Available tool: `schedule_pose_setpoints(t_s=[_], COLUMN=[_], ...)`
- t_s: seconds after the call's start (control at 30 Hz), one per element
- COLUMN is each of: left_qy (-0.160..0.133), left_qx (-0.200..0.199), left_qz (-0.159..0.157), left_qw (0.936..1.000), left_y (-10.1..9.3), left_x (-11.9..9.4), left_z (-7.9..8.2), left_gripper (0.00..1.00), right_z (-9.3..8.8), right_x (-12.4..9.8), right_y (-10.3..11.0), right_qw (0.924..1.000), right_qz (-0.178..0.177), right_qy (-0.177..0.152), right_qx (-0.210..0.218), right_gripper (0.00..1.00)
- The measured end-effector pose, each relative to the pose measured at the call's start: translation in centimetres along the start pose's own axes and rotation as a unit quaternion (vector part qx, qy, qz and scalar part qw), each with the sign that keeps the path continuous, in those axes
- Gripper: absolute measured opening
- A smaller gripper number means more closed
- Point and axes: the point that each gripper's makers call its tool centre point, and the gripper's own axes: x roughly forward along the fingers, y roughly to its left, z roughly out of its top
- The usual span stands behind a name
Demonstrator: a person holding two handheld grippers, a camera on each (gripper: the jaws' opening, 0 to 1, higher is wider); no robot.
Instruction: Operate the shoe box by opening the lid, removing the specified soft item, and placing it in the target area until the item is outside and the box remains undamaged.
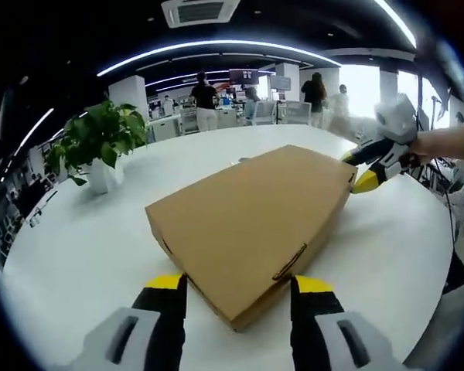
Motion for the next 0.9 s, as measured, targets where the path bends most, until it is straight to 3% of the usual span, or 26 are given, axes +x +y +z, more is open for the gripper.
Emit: schedule_pose_setpoints(t_s=[0.9], left_qy=[0.039], left_qx=[0.017], left_qz=[-0.042], left_qw=[0.9982], left_y=[2.4], left_x=[-2.9], left_z=[-1.9], left_gripper=[0.5], right_z=[0.3], right_x=[0.5], right_y=[5.5], right_qw=[0.9979], right_qz=[-0.041], right_qy=[0.0], right_qx=[0.049], right_gripper=[0.42])
